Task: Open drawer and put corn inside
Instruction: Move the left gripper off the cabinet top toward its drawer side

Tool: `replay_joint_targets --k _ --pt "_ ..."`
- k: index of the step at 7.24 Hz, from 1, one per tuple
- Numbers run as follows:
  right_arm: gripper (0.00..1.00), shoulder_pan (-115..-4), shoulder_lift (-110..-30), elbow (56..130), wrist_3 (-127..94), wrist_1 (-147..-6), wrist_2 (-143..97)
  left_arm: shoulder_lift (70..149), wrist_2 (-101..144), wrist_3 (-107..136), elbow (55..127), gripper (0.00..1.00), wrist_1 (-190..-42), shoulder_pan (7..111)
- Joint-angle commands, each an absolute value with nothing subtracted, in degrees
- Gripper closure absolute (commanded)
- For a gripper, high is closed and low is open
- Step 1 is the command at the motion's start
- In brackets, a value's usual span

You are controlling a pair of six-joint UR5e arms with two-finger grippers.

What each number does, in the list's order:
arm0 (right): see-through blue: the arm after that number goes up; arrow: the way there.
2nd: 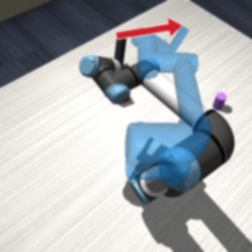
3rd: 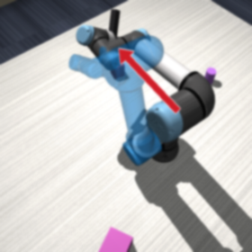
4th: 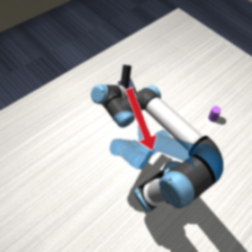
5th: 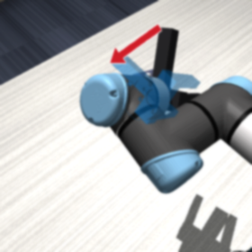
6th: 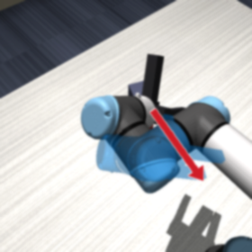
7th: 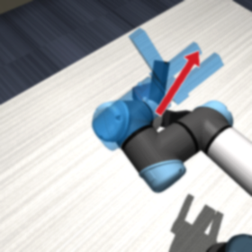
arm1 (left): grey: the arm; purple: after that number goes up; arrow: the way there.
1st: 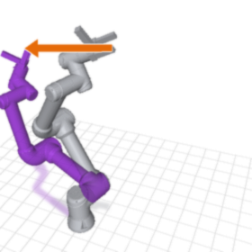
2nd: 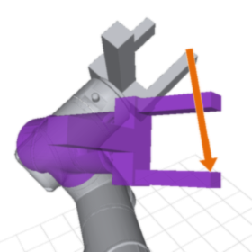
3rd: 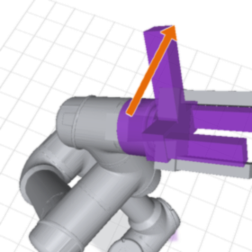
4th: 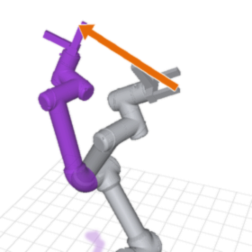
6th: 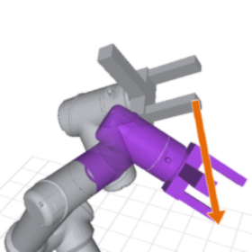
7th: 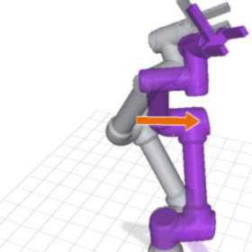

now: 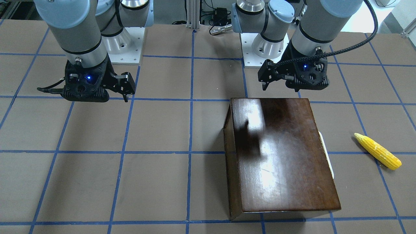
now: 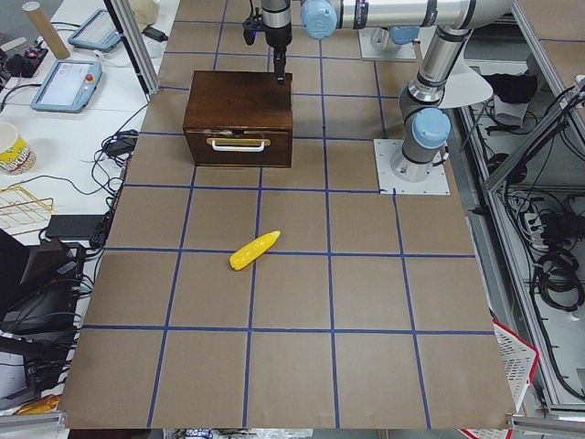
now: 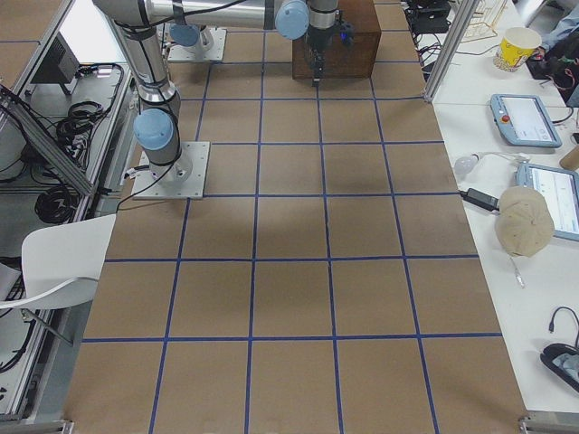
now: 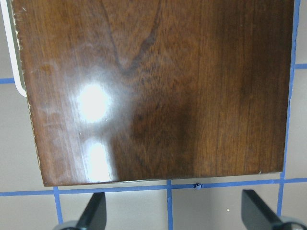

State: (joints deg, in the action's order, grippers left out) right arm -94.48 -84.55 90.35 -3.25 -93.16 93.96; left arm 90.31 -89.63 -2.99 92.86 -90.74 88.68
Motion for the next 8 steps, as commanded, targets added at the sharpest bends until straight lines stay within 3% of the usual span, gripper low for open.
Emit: replay_joint_targets --k 1,8 --pt "0.0 -94.5 -84.6 90.4 -3.3 -93.1 94.0 90.2 -89.6 -3.0 92.8 0.0 -90.7 88.7" --pt "0.0 -94.5 -84.6 90.4 -3.3 -93.2 94.0 90.9 -89.6 -2.9 92.6 0.0 -89.0 88.4"
